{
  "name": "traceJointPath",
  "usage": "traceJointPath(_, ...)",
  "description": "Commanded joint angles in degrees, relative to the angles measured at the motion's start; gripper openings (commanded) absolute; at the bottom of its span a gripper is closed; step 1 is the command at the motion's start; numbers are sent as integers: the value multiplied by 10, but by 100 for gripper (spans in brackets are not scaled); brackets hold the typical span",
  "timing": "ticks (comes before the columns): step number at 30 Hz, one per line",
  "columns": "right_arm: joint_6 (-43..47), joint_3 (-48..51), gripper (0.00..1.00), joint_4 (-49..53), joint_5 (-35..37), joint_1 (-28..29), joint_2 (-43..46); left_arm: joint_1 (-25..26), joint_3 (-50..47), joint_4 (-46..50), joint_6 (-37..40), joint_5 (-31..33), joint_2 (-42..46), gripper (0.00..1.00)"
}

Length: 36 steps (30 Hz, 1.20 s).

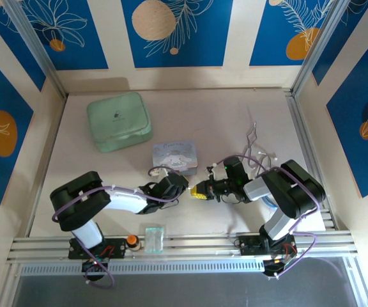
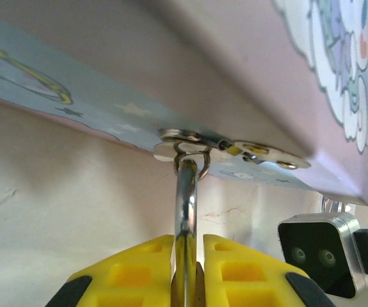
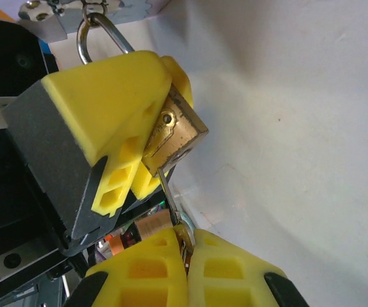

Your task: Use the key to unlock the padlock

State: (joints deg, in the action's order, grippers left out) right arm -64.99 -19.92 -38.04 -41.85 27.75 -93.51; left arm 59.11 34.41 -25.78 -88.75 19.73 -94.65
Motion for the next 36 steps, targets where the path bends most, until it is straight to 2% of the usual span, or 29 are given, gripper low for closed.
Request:
traceJointPath(1,9,10,0,21,-10,3,5,-6,3,3,-24,-1,2,6)
traceJointPath(8,-25,5,0,-62,-15,0,-38,-6,9,-6,-34,-14,-1,5)
traceJointPath(27,-49,4,0,-119,20,-15,-55,-7,4,-22,-50,-29,-6,4)
traceJointPath(36,-97,5,0,-220,28,5,-91,-7,9,-38,-58,-41,-3,2)
